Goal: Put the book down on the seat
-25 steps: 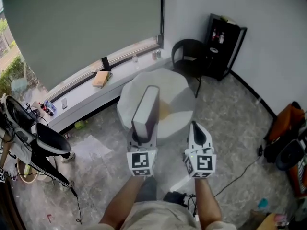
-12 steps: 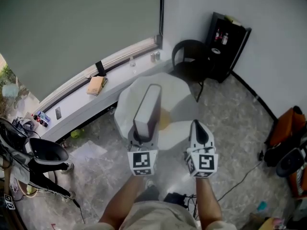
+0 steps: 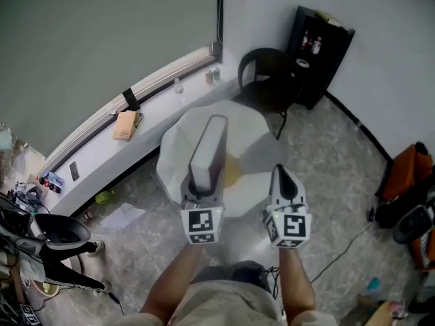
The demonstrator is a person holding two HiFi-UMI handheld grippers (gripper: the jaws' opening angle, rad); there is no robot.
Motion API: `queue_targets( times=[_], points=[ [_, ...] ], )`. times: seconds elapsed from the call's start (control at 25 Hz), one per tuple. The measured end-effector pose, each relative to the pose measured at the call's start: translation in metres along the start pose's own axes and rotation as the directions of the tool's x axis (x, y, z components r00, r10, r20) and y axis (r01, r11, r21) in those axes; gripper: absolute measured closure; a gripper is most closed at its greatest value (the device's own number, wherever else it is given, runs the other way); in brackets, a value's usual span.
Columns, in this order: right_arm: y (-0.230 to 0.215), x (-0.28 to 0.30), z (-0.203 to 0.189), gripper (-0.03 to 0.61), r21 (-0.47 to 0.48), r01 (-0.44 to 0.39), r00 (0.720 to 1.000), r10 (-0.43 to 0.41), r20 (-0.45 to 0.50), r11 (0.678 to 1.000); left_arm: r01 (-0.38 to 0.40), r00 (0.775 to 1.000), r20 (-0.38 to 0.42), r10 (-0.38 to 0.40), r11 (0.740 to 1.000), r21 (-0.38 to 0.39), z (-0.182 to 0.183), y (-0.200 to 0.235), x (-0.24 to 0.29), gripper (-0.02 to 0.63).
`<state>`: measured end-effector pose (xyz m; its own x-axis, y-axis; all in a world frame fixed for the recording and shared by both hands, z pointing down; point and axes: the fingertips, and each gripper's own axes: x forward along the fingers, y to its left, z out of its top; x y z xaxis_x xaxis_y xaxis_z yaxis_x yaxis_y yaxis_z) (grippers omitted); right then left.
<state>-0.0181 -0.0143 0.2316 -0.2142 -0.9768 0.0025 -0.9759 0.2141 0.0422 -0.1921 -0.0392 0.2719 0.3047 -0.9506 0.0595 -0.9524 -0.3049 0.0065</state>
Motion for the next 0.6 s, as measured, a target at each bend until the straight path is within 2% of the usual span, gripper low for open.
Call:
queue_targets(
  times=[0.32,0.6],
  points=[
    [-0.033,0.04,-0.032,0.574,-0.002,0.014,1.0,-0.014,-0.022,1.0,-0.013,0.999,-0.05,0.012,1.0,-0.003,-0.035,0.004,0.054,0.391],
    [-0.089,0.102,-0.068,0.574,0.021,0.009,0.997,-0.007,-0.071,1.0,-0.032,0.989,-0.142,0.033,0.999,0.011,-0.076,-0.006,0.136,0.391]
  ],
)
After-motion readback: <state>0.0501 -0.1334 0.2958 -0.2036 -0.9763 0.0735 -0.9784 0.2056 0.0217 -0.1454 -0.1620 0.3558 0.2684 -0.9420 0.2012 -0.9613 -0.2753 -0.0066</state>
